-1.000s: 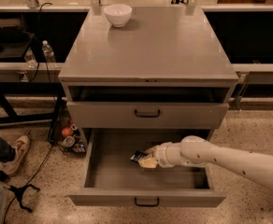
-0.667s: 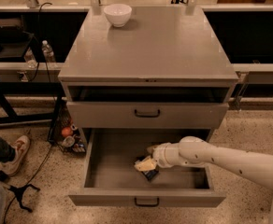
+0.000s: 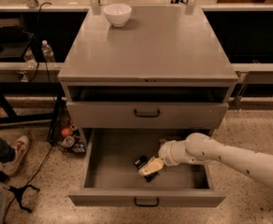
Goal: Place rxbar blueberry into middle drawer
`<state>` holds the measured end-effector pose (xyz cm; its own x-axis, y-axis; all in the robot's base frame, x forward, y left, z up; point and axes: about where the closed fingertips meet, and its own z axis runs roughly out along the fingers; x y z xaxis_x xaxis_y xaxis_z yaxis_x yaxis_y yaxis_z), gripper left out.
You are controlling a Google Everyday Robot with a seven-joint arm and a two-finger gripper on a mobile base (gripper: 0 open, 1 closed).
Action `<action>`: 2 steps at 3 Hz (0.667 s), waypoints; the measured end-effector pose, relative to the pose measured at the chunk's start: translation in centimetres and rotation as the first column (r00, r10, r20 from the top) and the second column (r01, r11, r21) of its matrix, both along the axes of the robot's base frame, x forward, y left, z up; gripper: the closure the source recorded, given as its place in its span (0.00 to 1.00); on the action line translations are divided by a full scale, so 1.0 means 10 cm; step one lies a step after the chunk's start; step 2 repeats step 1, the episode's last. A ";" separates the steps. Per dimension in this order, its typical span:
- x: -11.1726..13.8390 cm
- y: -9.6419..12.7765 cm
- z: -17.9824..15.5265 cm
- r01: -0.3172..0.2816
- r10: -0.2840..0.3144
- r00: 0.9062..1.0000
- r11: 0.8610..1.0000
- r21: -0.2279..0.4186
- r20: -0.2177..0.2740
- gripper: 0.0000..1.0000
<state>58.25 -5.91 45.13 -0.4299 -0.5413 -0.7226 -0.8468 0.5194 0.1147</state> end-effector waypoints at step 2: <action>-0.12 -0.51 0.34 0.008 -0.008 1.000 0.999 0.040 0.006 0.00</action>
Offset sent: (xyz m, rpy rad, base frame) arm 0.0000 0.0000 0.0000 0.0000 0.0000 0.0000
